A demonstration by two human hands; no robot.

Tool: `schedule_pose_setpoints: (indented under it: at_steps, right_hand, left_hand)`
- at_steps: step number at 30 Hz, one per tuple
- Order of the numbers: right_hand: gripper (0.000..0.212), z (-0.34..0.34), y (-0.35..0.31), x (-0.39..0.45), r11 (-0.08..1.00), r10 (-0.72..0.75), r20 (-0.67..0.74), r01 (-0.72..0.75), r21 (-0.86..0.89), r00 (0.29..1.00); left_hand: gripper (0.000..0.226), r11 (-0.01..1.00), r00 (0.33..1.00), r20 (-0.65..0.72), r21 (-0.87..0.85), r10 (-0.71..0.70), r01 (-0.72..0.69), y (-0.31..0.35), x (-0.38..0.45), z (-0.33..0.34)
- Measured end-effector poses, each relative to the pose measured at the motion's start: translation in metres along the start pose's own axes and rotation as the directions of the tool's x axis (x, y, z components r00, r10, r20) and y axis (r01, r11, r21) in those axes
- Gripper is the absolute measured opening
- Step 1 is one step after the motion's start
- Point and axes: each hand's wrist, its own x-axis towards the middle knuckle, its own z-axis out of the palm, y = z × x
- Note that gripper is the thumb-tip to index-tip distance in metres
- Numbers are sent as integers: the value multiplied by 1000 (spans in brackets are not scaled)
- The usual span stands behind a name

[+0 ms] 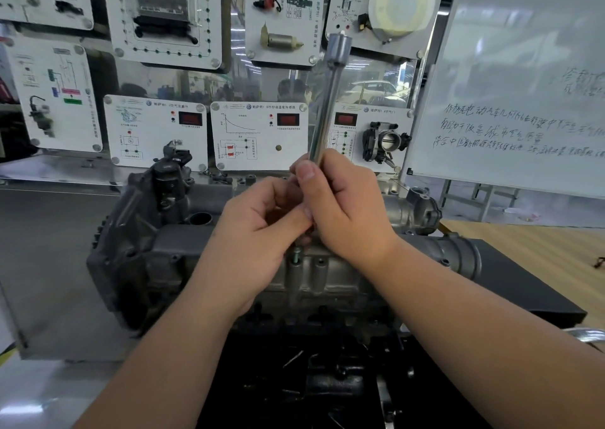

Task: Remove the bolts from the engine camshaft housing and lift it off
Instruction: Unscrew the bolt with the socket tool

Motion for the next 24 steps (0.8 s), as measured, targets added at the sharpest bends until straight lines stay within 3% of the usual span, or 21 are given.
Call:
schedule_pose_setpoints:
  at_steps: [5,12,17,21,24]
  right_hand:
    - [52,2,1,0,999,14,18,-15,32,1000]
    - [44,1,1,-1,998,-67,66,65,23,996]
    - [47,2,3,-2,998,4,56,-8,56,998]
    - [52,3,3,-1,997,49,93,-55,60,994]
    - [54,3,3,0,997,39,105,-45,56,994]
  left_hand:
    - [27,1000,984,178,27,8,-13,3,-3,-7]
    - [17,989,997,62,138,53,-61,1,-7,0]
    - [21,984,997,63,169,46,-56,1,-7,3]
    - [28,995,992,126,92,12,-23,5,-8,1]
    - [22,999,998,69,37,-2,-1,6,-7,3]
